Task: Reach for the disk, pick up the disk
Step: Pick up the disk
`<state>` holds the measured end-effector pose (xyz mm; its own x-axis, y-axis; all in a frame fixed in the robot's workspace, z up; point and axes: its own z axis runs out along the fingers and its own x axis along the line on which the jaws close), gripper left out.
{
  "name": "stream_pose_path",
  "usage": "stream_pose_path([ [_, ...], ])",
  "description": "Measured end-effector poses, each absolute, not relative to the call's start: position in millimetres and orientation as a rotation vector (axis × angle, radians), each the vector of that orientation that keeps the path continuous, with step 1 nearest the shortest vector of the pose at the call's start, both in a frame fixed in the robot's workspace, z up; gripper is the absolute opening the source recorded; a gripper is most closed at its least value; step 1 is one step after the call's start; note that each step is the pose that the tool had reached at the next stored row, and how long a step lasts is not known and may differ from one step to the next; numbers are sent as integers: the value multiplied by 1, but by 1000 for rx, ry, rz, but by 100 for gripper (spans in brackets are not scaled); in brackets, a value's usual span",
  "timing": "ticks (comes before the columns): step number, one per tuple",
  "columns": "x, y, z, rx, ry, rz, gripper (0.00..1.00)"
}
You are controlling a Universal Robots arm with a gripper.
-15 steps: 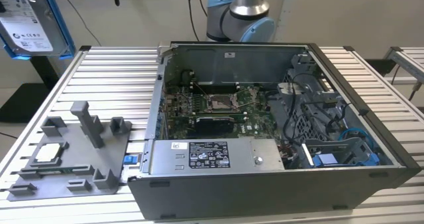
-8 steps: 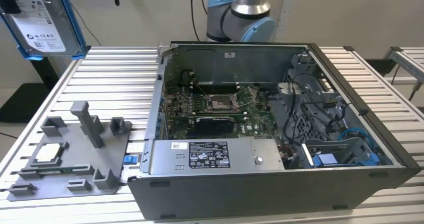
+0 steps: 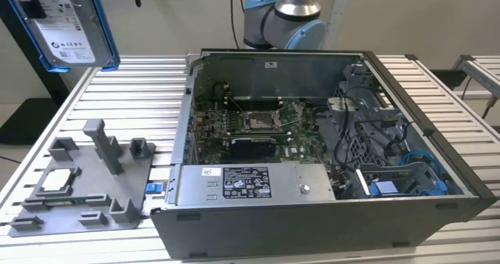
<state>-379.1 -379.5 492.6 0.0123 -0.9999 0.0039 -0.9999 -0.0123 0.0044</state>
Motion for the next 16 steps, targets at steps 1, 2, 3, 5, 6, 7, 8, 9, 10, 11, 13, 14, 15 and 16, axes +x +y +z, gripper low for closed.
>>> stream_pose_path([
  [1, -376, -380, 492, 2231, -2204, -1, 0],
  [2, -373, -380, 492, 2231, -2203, 0, 0],
  [3, -370, -380, 492, 2231, -2203, -1, 0],
  [5, -364, -380, 491, 2231, -2203, -1, 0],
  [6, -361, -380, 491, 2231, -2203, -1, 0],
  [7, -358, -380, 491, 2231, -2203, -1, 0],
  [8, -355, -380, 491, 2231, -2204, -1, 0],
  [9, -352, -380, 491, 2231, -2204, -1, 0],
  [10, -349, -380, 491, 2231, -2203, -1, 0],
  [11, -346, -380, 491, 2231, -2204, -1, 0],
  [13, -340, -380, 491, 2231, -2203, 0, 0],
  [14, -337, -380, 491, 2231, -2203, -1, 0],
  [15, -334, -380, 491, 2231, -2203, -1, 0],
  [16, -331, -380, 491, 2231, -2204, -1, 0],
])
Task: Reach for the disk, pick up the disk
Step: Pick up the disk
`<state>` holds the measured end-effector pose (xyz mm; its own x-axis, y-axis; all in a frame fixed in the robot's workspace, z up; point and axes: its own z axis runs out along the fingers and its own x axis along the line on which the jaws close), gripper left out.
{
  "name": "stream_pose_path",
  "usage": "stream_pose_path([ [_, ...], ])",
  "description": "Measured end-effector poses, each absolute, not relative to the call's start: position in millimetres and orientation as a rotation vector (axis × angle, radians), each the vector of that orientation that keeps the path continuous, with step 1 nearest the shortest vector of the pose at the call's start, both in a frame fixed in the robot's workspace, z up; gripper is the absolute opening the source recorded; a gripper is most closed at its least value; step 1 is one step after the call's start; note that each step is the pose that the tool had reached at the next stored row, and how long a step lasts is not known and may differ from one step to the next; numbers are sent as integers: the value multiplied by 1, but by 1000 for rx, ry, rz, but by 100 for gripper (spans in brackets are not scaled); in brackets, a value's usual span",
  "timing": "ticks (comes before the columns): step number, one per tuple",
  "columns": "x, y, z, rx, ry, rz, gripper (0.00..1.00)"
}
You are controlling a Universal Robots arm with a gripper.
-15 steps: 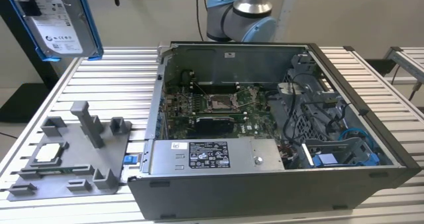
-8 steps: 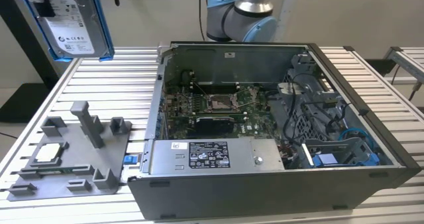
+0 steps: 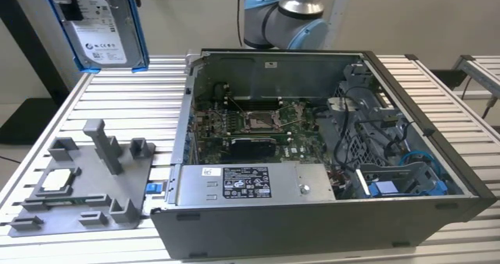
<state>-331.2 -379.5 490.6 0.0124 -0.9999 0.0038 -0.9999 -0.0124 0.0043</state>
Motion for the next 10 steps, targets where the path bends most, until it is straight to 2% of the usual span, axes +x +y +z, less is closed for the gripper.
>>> stream_pose_path([
  [10, -300, -380, 490, 2231, -2204, -1, 0],
])
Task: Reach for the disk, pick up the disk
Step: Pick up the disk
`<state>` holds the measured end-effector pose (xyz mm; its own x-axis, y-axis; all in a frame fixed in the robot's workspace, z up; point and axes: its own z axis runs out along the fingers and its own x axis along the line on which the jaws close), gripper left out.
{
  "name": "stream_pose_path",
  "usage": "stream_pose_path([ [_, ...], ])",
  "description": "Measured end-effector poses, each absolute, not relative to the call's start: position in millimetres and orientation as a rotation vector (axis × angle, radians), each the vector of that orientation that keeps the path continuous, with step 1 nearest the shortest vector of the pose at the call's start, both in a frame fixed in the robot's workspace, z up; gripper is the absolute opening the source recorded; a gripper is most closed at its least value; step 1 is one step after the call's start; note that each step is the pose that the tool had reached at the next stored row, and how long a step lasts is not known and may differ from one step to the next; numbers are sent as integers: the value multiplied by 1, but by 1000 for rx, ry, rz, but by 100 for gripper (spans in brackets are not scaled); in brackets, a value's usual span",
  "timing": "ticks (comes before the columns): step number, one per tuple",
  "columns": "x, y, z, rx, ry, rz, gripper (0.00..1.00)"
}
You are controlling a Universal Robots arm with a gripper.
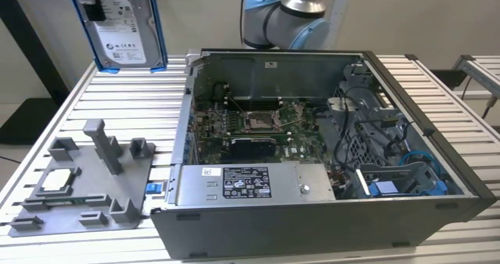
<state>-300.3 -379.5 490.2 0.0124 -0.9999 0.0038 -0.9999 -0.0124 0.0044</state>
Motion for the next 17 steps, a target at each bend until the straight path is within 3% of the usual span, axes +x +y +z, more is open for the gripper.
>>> stream_pose_path([
  [17, -244, -380, 489, 2231, -2203, -1, 0],
])
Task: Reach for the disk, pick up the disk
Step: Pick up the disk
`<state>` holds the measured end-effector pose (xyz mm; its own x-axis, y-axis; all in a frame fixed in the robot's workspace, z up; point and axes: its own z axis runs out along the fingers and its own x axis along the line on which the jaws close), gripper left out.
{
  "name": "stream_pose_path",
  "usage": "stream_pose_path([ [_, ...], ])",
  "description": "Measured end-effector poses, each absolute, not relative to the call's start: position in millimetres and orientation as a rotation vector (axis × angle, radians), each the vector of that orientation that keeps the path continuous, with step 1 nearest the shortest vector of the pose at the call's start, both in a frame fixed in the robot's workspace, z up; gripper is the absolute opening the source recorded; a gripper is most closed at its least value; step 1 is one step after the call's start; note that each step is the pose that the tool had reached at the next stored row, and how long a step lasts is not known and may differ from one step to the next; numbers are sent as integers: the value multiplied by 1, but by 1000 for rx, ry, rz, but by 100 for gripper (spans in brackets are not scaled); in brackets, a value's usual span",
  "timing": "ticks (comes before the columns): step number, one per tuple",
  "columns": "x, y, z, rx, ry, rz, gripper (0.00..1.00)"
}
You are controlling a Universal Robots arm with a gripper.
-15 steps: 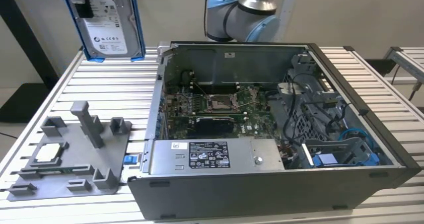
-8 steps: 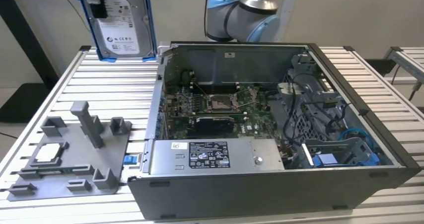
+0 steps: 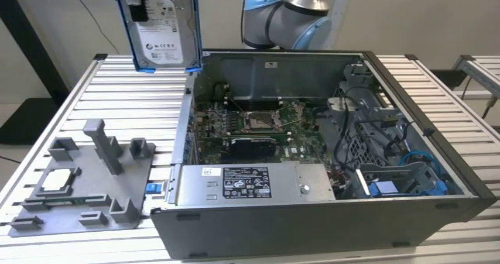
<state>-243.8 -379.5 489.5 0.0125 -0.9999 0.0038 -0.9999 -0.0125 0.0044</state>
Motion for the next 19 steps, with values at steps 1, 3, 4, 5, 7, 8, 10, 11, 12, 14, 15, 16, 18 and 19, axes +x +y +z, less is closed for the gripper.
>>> stream_pose_path([
  [1, -240, -380, 489, 2231, -2203, -1, 0],
  [3, -234, -380, 489, 2231, -2203, -1, 0],
  [4, -231, -380, 489, 2231, -2203, -1, 0],
  [5, -227, -380, 489, 2231, -2204, -1, 0],
  [7, -221, -380, 489, 2231, -2203, -1, 0],
  [8, -217, -380, 489, 2231, -2203, -1, 0],
  [10, -211, -379, 489, 2231, -2204, -1, 0],
  [11, -207, -380, 489, 2231, -2203, -1, 0],
  [12, -204, -380, 489, 2231, -2203, -1, 0],
  [14, -198, -380, 489, 2231, -2203, -1, 0],
  [15, -194, -380, 489, 2231, -2204, -1, 0],
  [16, -191, -380, 489, 2231, -2203, -1, 0],
  [18, -184, -380, 489, 2231, -2203, -1, 0],
  [19, -181, -380, 489, 2231, -2203, -1, 0],
])
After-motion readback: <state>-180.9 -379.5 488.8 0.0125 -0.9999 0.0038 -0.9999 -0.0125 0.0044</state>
